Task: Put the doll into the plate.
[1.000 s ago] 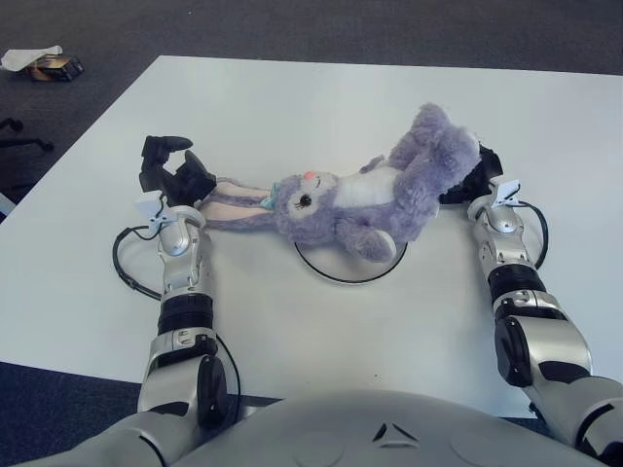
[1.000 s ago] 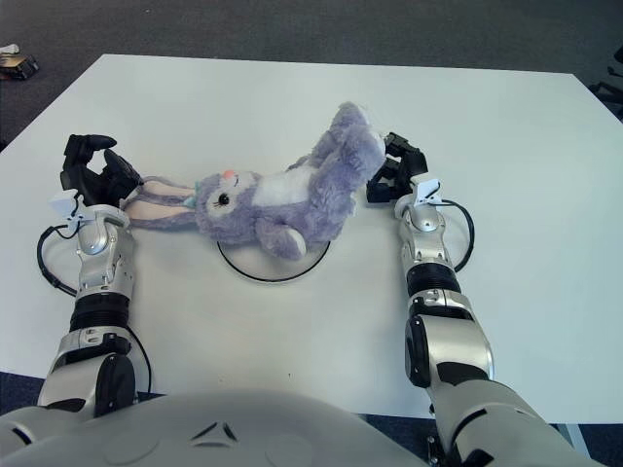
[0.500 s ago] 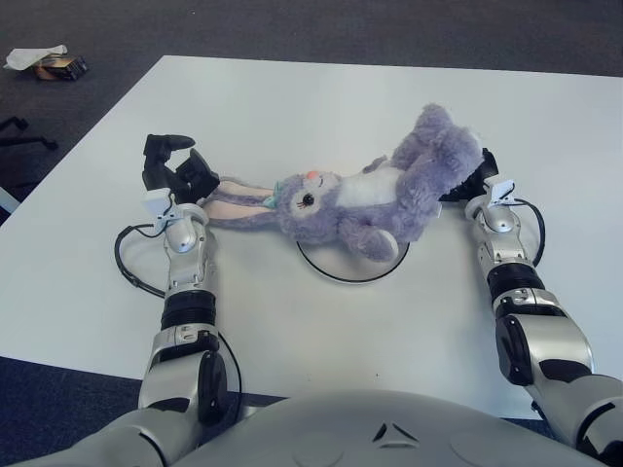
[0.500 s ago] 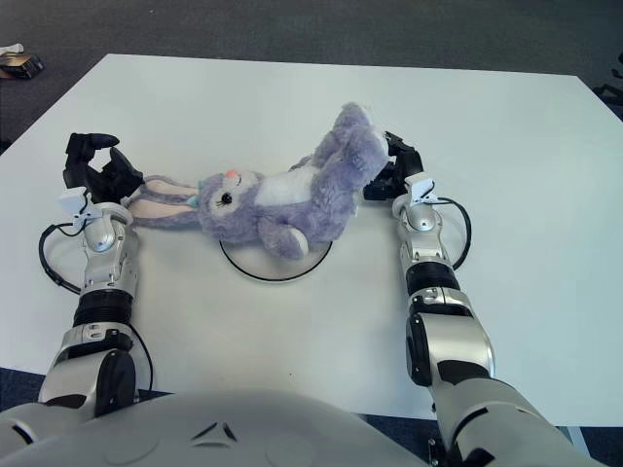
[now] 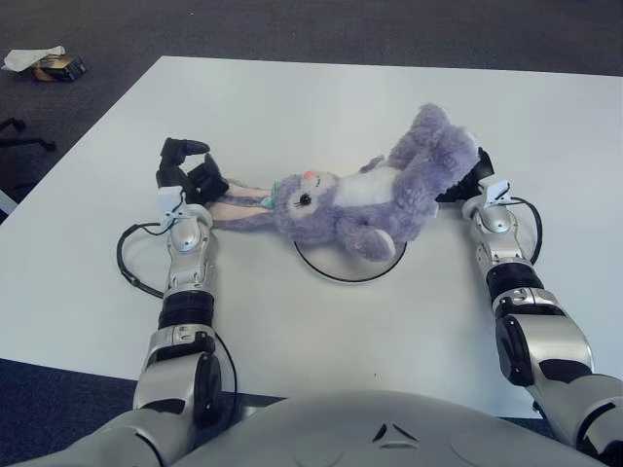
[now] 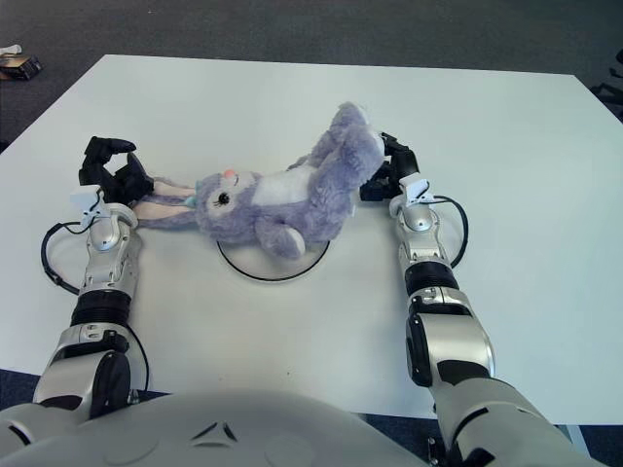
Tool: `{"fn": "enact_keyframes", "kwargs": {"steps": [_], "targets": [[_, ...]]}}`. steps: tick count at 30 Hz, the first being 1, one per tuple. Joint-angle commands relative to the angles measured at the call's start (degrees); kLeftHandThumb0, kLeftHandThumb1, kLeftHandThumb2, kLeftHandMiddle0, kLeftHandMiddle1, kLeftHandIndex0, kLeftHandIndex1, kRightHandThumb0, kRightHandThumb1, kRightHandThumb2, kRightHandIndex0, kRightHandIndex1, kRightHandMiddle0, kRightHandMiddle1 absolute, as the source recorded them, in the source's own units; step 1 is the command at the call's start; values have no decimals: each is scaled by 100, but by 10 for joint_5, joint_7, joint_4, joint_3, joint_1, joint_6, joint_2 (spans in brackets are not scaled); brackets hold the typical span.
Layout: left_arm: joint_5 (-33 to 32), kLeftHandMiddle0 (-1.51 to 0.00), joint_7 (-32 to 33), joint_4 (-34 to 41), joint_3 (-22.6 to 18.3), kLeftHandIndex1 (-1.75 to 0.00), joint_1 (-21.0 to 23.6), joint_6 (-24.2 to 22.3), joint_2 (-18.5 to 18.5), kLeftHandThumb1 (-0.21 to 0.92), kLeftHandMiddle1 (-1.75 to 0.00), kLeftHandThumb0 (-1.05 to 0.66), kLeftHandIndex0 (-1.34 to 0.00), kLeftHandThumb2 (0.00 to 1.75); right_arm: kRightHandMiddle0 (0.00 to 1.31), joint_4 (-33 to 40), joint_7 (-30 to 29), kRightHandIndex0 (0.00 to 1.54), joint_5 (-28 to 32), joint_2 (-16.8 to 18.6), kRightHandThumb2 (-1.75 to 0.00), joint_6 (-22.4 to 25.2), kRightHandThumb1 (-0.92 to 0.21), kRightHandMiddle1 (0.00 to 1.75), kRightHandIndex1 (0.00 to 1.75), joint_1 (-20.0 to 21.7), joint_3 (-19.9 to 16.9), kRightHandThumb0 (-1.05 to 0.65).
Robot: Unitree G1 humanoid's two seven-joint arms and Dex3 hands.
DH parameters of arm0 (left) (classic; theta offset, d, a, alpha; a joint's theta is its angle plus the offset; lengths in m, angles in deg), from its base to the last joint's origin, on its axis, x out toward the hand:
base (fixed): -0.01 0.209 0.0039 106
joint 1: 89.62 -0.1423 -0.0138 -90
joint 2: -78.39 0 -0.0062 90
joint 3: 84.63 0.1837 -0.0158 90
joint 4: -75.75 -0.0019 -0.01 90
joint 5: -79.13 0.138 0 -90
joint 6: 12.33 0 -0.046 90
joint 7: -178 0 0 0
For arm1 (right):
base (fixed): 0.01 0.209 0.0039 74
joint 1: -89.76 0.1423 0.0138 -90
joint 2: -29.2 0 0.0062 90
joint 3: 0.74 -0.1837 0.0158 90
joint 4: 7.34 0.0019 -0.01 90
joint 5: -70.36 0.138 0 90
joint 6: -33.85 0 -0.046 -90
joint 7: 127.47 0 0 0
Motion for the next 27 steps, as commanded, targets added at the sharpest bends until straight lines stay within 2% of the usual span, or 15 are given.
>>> {"fn": "enact_keyframes", "kwargs": {"steps": [1,14,27], "targets": [[9,-122,-11,-23,10,-175,-36,-13,4,51,-175,-42,-46,108,65,-28,3,132,-17,-1,-137,16,-27,175,175,-35,10,-50],[-6,-116,-65,11,31,-175,-51,-63,-15,56,-175,-41,-42,101,65,3,-22,131,-17,2,-137,-24,-27,175,175,-56,2,-50],[1,-117,-114,40,49,-175,-67,-86,-36,56,-175,-41,-43,102,64,86,-14,131,58,49,-136,-64,-28,175,175,-106,-46,-49]]}}
